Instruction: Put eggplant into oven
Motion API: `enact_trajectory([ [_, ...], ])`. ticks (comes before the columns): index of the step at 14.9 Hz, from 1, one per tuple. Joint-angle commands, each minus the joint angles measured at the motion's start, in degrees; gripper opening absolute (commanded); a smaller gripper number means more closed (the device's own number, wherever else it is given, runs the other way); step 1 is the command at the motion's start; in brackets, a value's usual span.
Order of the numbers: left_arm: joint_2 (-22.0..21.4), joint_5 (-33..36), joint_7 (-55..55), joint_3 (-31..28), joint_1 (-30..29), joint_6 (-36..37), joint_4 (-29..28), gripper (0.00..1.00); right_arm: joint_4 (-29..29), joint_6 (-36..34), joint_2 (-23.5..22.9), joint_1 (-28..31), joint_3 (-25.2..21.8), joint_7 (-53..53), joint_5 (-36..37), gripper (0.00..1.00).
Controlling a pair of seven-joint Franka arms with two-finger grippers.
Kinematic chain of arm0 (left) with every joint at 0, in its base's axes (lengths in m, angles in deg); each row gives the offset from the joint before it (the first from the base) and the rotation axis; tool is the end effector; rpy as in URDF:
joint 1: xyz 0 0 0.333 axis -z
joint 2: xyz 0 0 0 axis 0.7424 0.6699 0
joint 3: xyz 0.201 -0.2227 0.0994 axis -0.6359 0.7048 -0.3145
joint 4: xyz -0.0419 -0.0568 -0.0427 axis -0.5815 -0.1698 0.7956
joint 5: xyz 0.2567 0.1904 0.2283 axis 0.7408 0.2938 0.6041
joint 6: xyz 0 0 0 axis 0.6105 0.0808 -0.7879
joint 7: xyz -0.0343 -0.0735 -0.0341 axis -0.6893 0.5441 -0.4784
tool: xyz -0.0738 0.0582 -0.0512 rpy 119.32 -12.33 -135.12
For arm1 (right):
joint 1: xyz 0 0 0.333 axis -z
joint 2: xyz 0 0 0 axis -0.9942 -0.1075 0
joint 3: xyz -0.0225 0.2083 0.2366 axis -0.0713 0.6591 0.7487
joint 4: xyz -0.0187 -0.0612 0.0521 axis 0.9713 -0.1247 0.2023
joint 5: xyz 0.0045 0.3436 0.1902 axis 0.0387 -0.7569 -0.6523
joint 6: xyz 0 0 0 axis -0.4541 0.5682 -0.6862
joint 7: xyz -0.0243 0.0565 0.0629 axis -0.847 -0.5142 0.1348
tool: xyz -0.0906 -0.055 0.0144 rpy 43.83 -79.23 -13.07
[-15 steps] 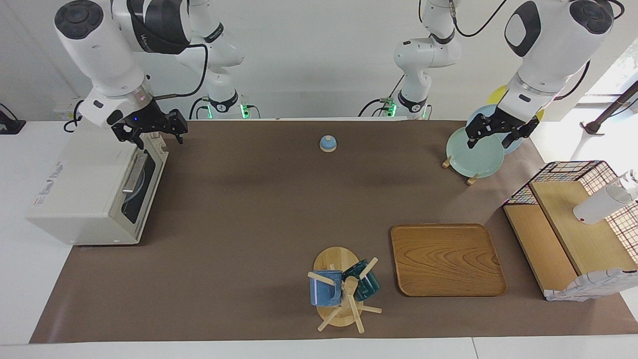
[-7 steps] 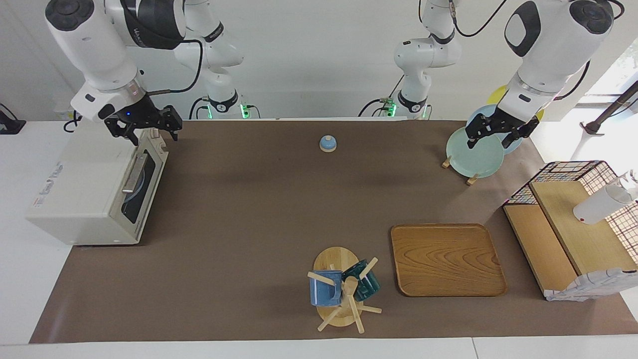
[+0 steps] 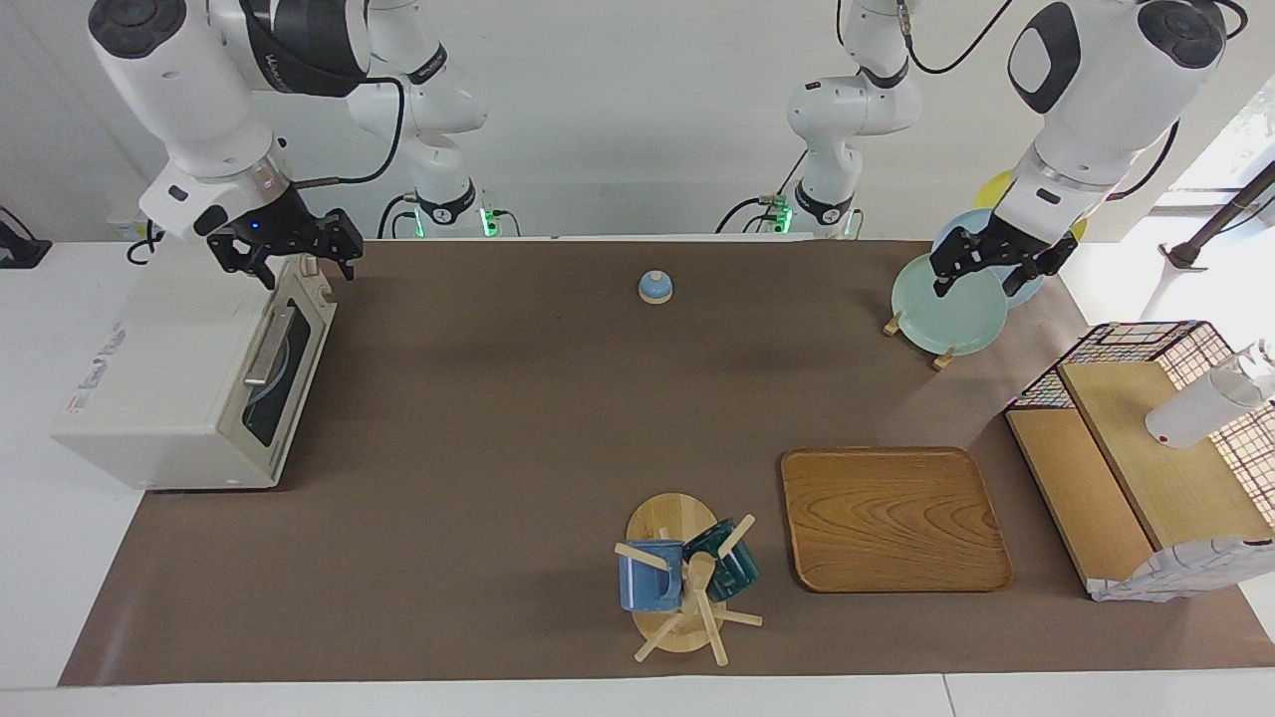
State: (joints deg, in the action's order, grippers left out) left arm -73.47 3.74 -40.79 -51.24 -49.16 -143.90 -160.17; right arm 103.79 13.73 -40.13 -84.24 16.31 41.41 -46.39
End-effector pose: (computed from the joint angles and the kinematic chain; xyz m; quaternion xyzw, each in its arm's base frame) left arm 0.5455 -0.0465 0.5880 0.9992 -0.0335 -0.0154 0.0121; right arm 0.5397 -0.0157 0.5888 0.9952 0.0779 -0.0558 0.0206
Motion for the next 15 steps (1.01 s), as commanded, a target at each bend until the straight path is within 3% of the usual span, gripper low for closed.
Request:
enact_trajectory([
  [1,-0.4,1.0,-0.5,0.5,-0.6,0.1,0.1,1.00,1.6,0.4,1.8,-0.5,-0.5,2.4,-0.4,1.00],
  [15,-0.4,1.0,-0.5,0.4,-0.6,0.1,0.1,1.00,0.6,0.9,1.3,-0.5,-0.3,2.3,-2.6,1.00],
])
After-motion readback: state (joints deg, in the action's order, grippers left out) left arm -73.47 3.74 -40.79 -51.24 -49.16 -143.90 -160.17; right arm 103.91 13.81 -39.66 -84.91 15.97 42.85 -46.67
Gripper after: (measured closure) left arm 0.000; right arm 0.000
